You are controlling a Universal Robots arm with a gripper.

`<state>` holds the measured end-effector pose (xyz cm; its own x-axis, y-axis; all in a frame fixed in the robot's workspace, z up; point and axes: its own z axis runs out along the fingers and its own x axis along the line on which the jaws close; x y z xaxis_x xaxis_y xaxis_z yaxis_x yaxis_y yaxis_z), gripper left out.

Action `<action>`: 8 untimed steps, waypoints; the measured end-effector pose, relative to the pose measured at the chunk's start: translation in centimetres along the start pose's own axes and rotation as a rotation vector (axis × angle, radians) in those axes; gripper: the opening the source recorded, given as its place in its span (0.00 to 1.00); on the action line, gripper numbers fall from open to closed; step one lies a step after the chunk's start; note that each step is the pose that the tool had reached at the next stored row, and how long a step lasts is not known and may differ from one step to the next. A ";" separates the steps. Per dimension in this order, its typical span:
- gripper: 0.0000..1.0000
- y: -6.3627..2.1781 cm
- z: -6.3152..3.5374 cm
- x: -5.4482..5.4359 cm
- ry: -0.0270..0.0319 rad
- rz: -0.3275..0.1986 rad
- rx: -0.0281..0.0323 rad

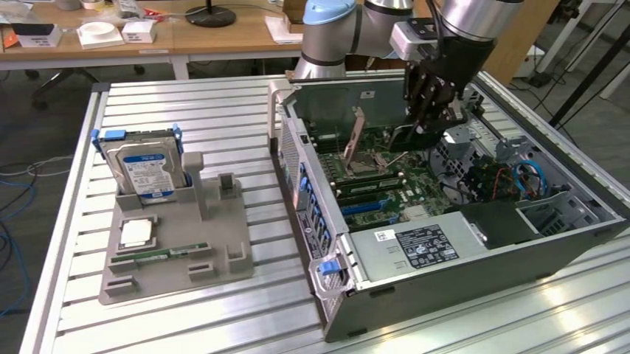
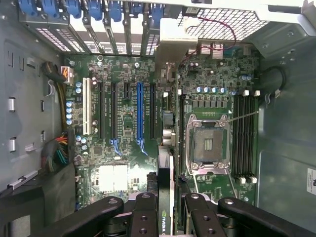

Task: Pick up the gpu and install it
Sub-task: 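Insert the gpu into the slot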

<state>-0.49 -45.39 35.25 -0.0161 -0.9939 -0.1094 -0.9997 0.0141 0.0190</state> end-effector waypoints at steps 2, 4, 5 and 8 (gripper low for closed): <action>0.26 0.00 0.06 0.0 0.0000 0.000 0.0000; 0.26 0.00 0.11 0.0 0.0000 0.000 0.0000; 0.26 0.00 0.14 0.0 0.0000 0.000 0.0000; 0.26 -0.01 0.23 0.0 -0.0001 0.000 0.0000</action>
<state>-0.48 -45.39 35.02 -0.0160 -0.9939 -0.1094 -0.9997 0.0140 0.0190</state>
